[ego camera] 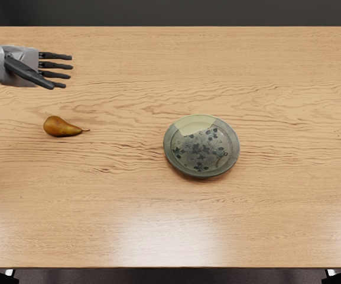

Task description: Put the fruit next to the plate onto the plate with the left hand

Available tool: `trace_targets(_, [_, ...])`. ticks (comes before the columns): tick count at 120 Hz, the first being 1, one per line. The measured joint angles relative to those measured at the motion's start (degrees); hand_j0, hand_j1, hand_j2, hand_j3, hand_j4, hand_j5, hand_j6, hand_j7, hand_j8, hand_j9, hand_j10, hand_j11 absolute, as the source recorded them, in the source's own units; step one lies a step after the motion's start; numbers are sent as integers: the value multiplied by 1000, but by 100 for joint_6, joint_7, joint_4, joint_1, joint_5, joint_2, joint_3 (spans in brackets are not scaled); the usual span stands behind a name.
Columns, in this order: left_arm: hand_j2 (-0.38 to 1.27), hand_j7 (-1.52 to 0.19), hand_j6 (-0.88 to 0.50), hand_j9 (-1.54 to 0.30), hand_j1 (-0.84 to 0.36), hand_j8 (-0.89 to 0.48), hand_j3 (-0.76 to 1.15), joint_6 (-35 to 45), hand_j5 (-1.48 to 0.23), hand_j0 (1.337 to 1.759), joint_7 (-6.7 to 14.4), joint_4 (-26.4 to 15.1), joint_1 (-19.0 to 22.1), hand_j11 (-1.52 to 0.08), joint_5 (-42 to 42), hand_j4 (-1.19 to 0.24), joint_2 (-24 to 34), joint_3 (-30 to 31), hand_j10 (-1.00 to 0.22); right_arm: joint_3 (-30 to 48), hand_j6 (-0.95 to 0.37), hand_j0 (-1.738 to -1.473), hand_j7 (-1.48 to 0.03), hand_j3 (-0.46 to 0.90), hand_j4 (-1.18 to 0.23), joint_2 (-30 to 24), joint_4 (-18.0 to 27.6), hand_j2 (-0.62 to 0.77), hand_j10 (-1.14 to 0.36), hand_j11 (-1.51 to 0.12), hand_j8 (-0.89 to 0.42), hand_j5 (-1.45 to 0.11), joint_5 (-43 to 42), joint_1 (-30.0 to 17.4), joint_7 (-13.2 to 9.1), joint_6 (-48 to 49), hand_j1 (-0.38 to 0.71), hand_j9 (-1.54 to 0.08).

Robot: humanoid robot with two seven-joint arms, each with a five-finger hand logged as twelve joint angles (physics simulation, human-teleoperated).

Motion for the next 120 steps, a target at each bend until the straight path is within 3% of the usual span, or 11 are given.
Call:
trace_targets(61, [0,-7,-4,-7,342,-4,0,0,-7,1658,1,-1,-8,-7,10,-4,231,85,-4,-6,-15,-1658,-20,0,-15,0,-18,-3,-15,-20,-15,-20,-7,27,0,0,-331,-20])
trace_targets(69, [0,-7,-4,-7,342,-4,0,0,-7,1658,1,2,-416,-7,17,-4,265,427,-4,-6,-15,-1658,-20,0,-15,0,-18,-3,-15,-20,-15,-20,-7,27,0,0,-331,-20])
trace_targets(80, [1,-8,-5,-8,342,-5,0,4,-8,1658,1,3,-1635,-8,18,-5,3,1739,-5,-6,-15,-1658,-20,0,-15,0,-19,-3,-15,-20,-15,-20,-7,27,0,0,-331,-20])
trace_targets(93, [1,-9,-5,-9,341,-5,0,2,-9,1658,-32,9,-2685,-9,99,-6,-1352,3988,-6,-6,-15,-1658,-20,0,-15,0,-19,-3,-15,-20,-15,-20,-7,27,0,0,-331,-20])
trace_targets(105, [1,-9,-7,-9,341,-7,0,4,-9,1658,-587,7,-3089,-9,93,-7,-2199,5815,-7,-6,-15,-1658,-20,0,-15,0,-19,-3,-15,-20,-15,-20,-7,27,-1,0,-331,-20])
trace_targets(112, [1,-9,-8,-9,340,-8,0,4,-9,1658,-902,4,-3272,-9,54,-8,-2373,6566,-8,-6,-15,-1658,-20,0,-15,0,-19,-3,-15,-20,-15,-20,-7,27,0,0,-331,-20])
trace_targets(120, [1,-10,-9,-10,340,-8,0,3,-10,1658,-1116,-2,-3507,-10,22,-8,-2699,7279,-8,-6,-15,-1658,-20,0,-15,0,-19,-3,-15,-20,-15,-20,-7,27,0,0,-331,-20])
